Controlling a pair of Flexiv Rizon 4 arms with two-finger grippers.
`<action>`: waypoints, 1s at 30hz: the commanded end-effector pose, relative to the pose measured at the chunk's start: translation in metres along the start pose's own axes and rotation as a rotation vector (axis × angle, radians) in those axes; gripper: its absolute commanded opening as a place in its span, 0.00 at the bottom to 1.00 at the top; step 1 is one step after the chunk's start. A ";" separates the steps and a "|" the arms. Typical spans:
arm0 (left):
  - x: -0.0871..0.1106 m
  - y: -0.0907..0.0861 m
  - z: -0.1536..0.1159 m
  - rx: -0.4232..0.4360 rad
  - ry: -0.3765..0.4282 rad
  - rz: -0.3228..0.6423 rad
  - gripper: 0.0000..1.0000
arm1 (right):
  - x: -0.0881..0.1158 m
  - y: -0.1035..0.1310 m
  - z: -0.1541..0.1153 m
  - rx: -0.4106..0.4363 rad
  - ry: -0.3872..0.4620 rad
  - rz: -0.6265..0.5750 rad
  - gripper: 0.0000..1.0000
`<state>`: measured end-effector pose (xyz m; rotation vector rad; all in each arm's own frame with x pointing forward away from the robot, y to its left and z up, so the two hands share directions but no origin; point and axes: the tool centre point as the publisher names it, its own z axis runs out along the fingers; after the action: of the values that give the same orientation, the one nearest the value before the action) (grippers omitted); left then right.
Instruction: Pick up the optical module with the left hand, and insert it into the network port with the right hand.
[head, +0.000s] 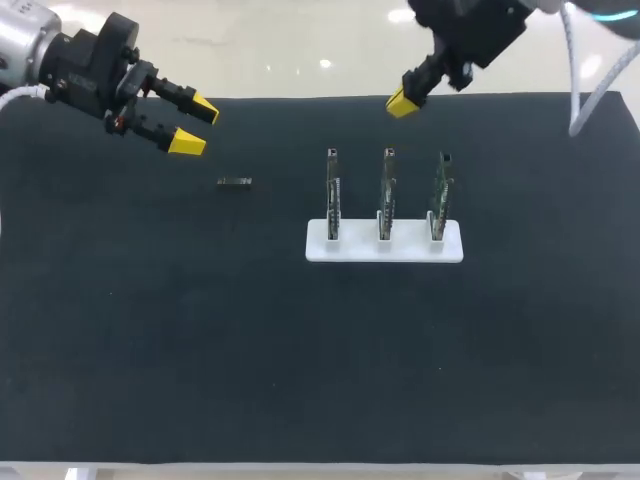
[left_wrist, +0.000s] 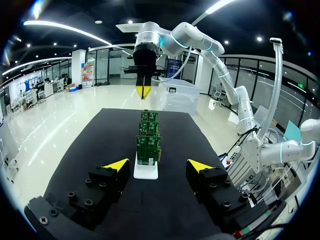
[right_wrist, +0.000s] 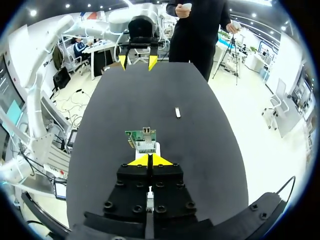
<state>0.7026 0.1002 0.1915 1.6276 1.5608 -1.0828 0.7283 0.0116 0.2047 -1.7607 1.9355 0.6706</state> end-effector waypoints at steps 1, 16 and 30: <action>0.000 0.001 0.000 0.001 0.003 -0.001 1.00 | 0.008 0.003 -0.017 -0.004 -0.022 0.000 0.00; 0.000 0.001 0.000 0.001 0.003 -0.001 1.00 | 0.040 0.020 -0.082 0.056 -0.060 -0.024 0.00; 0.000 0.001 0.000 0.001 0.003 -0.001 1.00 | 0.051 0.031 -0.115 0.127 -0.096 -0.072 1.00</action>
<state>0.7026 0.1001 0.1915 1.6277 1.5607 -1.0828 0.6992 -0.0957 0.2642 -1.7030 1.7989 0.6191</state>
